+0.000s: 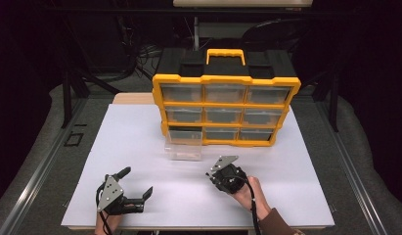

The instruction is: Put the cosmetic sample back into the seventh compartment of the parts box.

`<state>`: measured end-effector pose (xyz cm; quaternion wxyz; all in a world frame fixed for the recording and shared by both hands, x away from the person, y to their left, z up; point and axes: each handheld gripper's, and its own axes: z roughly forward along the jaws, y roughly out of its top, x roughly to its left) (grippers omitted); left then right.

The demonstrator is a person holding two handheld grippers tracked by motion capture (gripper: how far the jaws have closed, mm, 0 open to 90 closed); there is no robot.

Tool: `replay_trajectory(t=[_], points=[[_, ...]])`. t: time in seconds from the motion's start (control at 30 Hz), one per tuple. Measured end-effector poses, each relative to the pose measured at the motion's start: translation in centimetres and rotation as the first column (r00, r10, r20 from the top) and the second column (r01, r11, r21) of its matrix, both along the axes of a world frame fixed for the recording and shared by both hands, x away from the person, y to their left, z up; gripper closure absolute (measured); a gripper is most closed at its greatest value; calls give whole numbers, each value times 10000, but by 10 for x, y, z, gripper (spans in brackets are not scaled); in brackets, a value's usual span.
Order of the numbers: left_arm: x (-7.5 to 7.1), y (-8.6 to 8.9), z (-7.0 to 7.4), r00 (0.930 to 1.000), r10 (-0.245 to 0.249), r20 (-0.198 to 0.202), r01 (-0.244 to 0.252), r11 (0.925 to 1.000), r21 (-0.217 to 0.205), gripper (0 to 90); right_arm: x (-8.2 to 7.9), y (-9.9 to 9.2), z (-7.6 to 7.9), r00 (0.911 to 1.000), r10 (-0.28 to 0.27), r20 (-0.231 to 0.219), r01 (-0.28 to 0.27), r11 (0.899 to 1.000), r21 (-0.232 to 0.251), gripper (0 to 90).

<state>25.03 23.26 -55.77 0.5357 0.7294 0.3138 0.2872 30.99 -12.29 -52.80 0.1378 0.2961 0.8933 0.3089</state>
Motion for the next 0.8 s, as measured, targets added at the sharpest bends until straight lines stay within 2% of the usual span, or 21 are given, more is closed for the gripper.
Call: replay_trajectory(t=[0.17, 0.4, 0.8], points=[[0, 0, 0, 10000, -24, 24, 24, 10000, 12, 1, 1, -7, 3, 9992, -216, 344, 206, 9994, 283, 811], [0, 0, 0, 10000, 14, 31, -14, 10000, -8, 1, 1, -10, 5, 9978, -411, 523, 374, 9969, 687, 811], [0, -1, 0, 10000, 15, 32, -15, 10000, 45, 1, 3, -18, 10, 9878, -874, 1285, 722, 9903, 1183, 811]])
